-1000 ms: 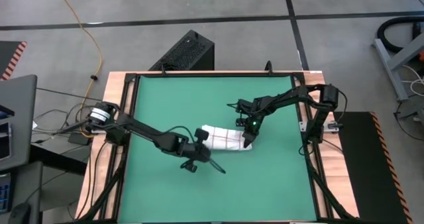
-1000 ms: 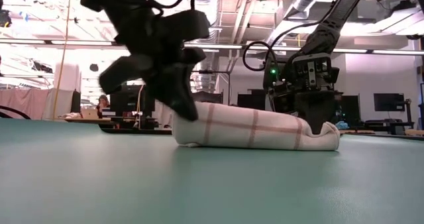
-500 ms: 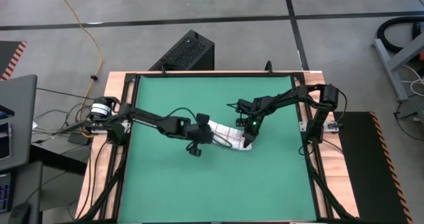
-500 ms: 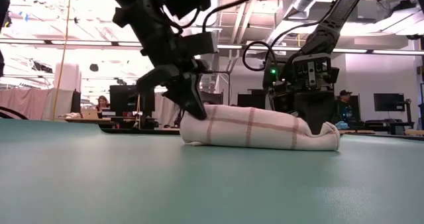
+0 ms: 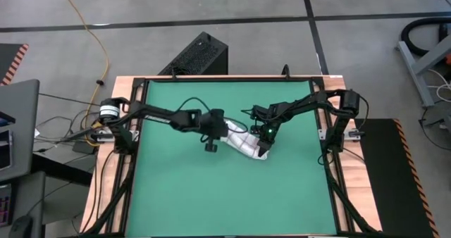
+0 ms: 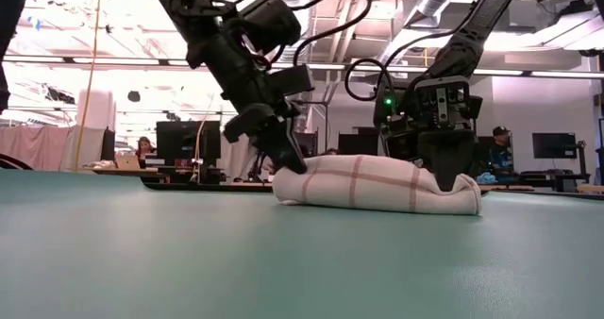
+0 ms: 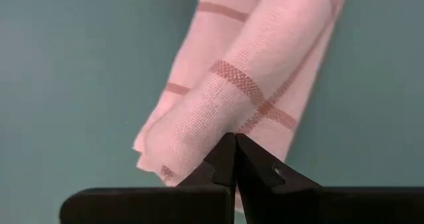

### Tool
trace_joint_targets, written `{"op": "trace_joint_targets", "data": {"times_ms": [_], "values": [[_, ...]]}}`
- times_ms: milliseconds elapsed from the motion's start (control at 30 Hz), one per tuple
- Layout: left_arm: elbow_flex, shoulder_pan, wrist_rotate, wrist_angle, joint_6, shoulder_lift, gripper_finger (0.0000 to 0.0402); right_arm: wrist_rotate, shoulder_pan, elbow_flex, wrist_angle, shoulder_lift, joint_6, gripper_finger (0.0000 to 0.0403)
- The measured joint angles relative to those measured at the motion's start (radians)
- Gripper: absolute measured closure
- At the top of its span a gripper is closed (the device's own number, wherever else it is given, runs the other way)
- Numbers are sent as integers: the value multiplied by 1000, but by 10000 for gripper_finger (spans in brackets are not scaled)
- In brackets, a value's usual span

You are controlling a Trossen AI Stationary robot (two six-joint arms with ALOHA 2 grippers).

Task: Roll towel into tight, uniform cylinder
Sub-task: Roll the white patterned towel

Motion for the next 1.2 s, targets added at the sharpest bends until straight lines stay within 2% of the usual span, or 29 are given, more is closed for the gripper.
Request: {"op": "trace_joint_targets", "data": {"times_ms": [467, 700, 1000, 1200], "values": [[7, 49, 44, 81, 189, 3, 401, 0, 2, 0, 7, 0, 22, 367], [8, 50, 106, 163, 234, 15, 402, -1, 2, 0, 6, 0, 25, 367], [8, 65, 125, 129, 234, 119, 402, -3, 3, -1, 11, 0, 48, 367], [9, 97, 164, 59, 225, 134, 401, -25, 2, -1, 11, 0, 67, 367]]}}
